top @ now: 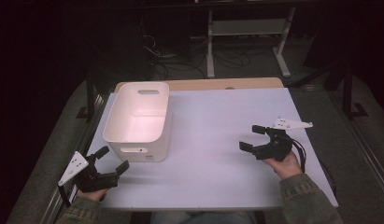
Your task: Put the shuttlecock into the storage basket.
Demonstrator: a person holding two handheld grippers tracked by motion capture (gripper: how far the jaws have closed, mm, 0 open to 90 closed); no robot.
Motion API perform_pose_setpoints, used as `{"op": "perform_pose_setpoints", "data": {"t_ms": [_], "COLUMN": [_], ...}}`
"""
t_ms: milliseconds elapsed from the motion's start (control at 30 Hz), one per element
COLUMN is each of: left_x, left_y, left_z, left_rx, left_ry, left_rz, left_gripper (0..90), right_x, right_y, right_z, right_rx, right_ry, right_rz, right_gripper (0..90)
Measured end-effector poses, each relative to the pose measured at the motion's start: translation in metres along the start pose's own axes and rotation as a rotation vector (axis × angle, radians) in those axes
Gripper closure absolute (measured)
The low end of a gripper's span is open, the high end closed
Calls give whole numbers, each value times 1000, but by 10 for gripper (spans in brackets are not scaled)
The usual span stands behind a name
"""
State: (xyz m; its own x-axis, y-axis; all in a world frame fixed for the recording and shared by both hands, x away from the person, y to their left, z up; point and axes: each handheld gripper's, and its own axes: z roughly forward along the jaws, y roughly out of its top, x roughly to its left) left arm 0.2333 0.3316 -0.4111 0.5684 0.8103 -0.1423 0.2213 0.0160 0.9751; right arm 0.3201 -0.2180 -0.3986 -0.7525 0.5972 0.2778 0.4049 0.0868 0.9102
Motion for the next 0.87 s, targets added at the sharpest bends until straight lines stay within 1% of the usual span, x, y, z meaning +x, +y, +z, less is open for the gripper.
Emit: {"op": "perform_pose_setpoints", "data": {"t_ms": [133, 200, 400, 500, 633, 700, 767, 867], "left_x": [0, 0, 0, 0, 1, 1, 1, 1], "left_y": [0, 0, 0, 0, 0, 0, 0, 0], "left_z": [0, 0, 0, 0, 0, 0, 0, 1], "left_rx": [0, 0, 0, 0, 8, 8, 8, 7], "left_ry": [-1, -2, -1, -1, 0, -1, -1, -1], "left_rz": [2, 4, 3, 3, 13, 14, 13, 11], "left_gripper": [0, 0, 0, 0, 0, 0, 0, 0], "right_x": [-2, -2, -3, -4, -4, -4, -4, -4], "right_y": [-6, -8, -15, -19, -22, -24, -25, -27], "right_z": [-8, -12, -22, -27, -31, -32, -34, -35], "right_rx": [-17, -14, -41, -50, -55, -60, -64, -64], "right_ry": [-19, -31, -63, -72, -85, -90, -95, -108], "right_rz": [-3, 1, -14, -7, -12, -17, -12, -21], "right_gripper": [9, 9, 10, 10, 10, 10, 10, 9]}}
